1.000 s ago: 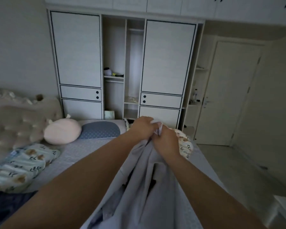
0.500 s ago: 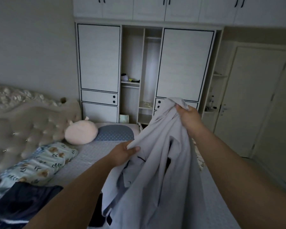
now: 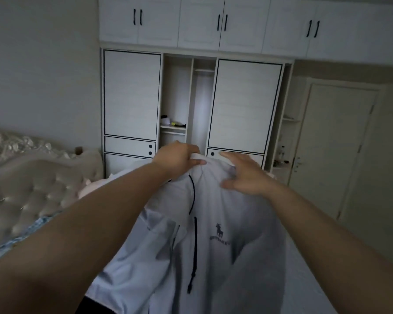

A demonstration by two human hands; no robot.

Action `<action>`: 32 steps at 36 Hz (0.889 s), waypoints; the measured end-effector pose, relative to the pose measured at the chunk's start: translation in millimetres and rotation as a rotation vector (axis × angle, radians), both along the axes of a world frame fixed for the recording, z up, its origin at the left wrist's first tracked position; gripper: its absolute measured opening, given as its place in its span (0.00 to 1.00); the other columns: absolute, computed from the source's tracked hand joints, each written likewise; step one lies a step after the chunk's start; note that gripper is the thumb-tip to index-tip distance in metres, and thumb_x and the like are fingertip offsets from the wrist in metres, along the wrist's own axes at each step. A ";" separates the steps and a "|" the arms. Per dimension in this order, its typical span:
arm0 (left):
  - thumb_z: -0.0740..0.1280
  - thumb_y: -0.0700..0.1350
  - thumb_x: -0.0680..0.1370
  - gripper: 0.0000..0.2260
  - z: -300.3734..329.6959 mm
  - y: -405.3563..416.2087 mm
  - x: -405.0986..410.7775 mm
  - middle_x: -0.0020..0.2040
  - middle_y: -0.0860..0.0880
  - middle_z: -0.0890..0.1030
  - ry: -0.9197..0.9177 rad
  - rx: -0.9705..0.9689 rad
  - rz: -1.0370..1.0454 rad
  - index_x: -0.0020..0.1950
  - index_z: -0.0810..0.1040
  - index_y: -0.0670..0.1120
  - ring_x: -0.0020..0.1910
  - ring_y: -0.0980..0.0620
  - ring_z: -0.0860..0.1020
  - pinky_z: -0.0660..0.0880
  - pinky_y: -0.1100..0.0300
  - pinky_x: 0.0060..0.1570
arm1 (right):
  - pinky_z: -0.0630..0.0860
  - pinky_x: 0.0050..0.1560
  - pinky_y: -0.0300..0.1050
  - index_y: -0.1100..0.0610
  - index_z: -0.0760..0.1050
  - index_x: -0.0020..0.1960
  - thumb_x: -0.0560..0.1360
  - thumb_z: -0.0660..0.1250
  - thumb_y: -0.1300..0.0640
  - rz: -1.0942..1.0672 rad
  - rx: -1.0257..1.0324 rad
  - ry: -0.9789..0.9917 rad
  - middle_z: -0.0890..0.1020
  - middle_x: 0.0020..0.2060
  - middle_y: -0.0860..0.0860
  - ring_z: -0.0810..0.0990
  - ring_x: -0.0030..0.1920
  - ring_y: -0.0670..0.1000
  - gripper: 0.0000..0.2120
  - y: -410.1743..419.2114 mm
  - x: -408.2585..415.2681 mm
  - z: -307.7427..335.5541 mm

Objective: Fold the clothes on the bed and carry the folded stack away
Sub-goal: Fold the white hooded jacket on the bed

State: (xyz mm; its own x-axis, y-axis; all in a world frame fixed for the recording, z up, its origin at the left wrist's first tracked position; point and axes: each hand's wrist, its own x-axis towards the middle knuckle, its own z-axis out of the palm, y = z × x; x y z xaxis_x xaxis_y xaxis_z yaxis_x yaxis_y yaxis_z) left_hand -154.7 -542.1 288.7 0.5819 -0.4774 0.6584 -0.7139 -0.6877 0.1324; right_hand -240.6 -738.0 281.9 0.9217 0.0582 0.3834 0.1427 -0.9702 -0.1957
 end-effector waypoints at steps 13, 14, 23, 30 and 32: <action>0.75 0.46 0.71 0.18 -49.5 33.5 -6.3 0.55 0.43 0.78 -0.154 -0.386 -0.077 0.58 0.78 0.42 0.54 0.42 0.75 0.72 0.49 0.54 | 0.66 0.36 0.40 0.52 0.76 0.36 0.76 0.67 0.47 0.022 0.320 -0.068 0.79 0.36 0.52 0.76 0.43 0.53 0.13 54.8 33.3 -5.8; 0.74 0.50 0.71 0.21 -62.2 39.5 -4.2 0.58 0.43 0.77 -0.135 -0.413 -0.025 0.60 0.77 0.43 0.57 0.42 0.74 0.71 0.48 0.57 | 0.66 0.40 0.41 0.55 0.80 0.43 0.76 0.67 0.47 -0.007 0.331 -0.075 0.82 0.43 0.56 0.78 0.47 0.55 0.12 52.5 34.4 -5.2; 0.65 0.69 0.65 0.36 -183.9 51.5 -23.8 0.59 0.48 0.74 0.256 -0.615 0.050 0.64 0.72 0.45 0.59 0.49 0.73 0.70 0.54 0.59 | 0.69 0.43 0.40 0.61 0.80 0.54 0.75 0.66 0.44 -0.185 0.529 -0.095 0.82 0.52 0.57 0.79 0.53 0.55 0.20 32.1 42.3 -4.1; 0.59 0.53 0.81 0.14 -209.4 15.8 -19.2 0.52 0.45 0.83 0.659 -0.405 0.169 0.55 0.80 0.47 0.51 0.49 0.79 0.67 0.64 0.45 | 0.70 0.42 0.41 0.65 0.79 0.52 0.76 0.65 0.46 -0.260 0.676 -0.119 0.82 0.50 0.59 0.79 0.48 0.55 0.21 7.1 31.0 -2.5; 0.57 0.48 0.83 0.13 -201.5 13.6 -11.5 0.51 0.43 0.82 0.663 -0.495 0.129 0.53 0.80 0.44 0.50 0.48 0.78 0.65 0.66 0.44 | 0.72 0.43 0.42 0.64 0.79 0.51 0.76 0.65 0.45 -0.332 0.681 -0.127 0.81 0.51 0.58 0.79 0.46 0.54 0.20 -13.6 24.0 -4.8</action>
